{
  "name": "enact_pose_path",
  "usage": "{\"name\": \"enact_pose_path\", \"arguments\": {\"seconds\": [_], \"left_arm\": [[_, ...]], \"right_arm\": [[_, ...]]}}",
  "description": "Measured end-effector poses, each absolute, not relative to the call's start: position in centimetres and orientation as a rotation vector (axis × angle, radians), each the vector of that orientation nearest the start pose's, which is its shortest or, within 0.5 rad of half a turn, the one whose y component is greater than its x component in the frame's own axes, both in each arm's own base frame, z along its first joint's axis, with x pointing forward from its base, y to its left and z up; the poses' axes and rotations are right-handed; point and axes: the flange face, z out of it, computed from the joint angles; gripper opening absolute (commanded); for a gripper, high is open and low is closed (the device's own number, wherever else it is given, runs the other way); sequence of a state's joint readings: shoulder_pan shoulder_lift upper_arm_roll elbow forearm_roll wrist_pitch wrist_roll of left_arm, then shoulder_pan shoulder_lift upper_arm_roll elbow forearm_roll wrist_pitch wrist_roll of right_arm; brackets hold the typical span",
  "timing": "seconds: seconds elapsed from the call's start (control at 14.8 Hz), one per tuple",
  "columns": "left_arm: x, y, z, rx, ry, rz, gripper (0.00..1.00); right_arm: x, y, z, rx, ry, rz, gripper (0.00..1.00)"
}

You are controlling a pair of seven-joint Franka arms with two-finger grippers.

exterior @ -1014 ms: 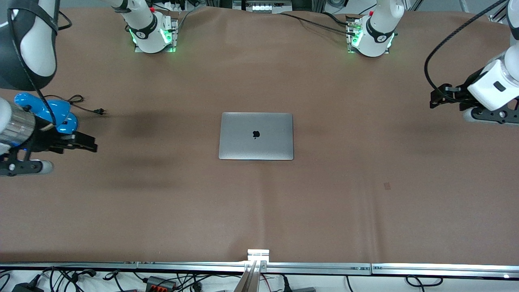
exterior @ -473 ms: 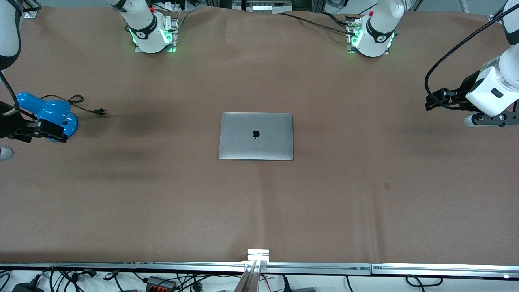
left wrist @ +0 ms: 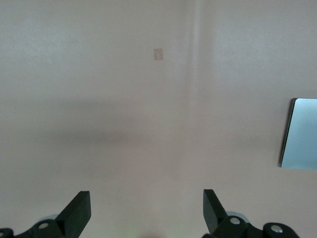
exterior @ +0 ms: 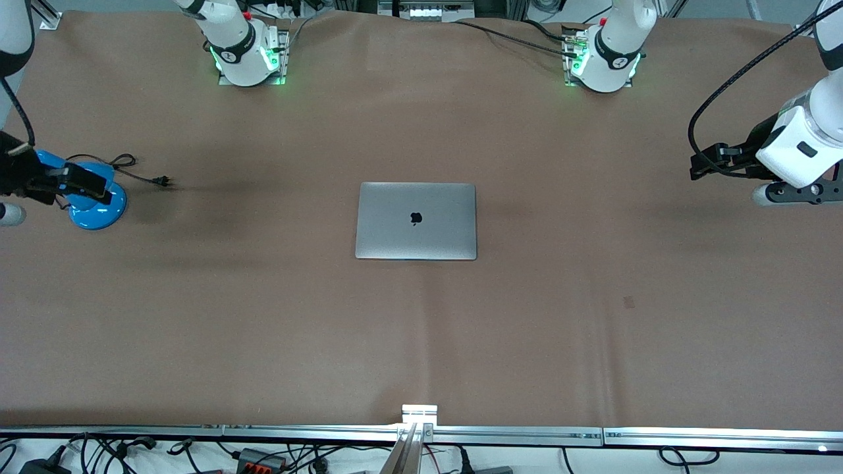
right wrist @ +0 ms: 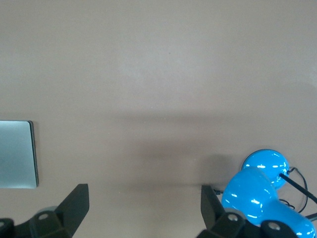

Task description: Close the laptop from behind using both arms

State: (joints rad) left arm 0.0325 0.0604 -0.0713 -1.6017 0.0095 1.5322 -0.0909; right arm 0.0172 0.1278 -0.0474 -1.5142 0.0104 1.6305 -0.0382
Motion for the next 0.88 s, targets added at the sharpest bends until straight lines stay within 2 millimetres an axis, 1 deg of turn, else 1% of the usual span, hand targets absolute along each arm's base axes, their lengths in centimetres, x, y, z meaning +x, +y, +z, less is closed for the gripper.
{"name": "enact_pose_path", "arguments": {"seconds": [0.14,0.27,0.41,0.47,0.61,0.88], "left_arm": [[56.5,-2.1,57.6,-3.122,-0.078,0.191,1.00],[56.5,-2.2,57.7,-3.124,-0.076,0.189,1.00],[56.5,-2.1,57.8,-3.131,-0.080,0.185,1.00],[56.5,-2.0,57.9,-3.131,-0.082,0.183,1.00],[56.5,-1.9,57.9,-3.132,-0.085,0.182,1.00],[56.5,-1.7,57.9,-3.132,-0.090,0.182,1.00]], "right_arm": [[57.8,-1.6,58.1,-3.135,-0.011,-0.023,1.00],[55.8,-1.6,58.0,-3.135,-0.012,-0.027,1.00],[54.4,-1.5,58.3,-3.134,-0.015,-0.020,1.00],[54.1,-1.4,58.4,-3.133,-0.017,-0.020,1.00],[54.0,-1.3,58.0,-3.133,-0.020,-0.010,1.00],[55.0,-1.3,57.5,-3.135,-0.021,-0.050,1.00]]}}
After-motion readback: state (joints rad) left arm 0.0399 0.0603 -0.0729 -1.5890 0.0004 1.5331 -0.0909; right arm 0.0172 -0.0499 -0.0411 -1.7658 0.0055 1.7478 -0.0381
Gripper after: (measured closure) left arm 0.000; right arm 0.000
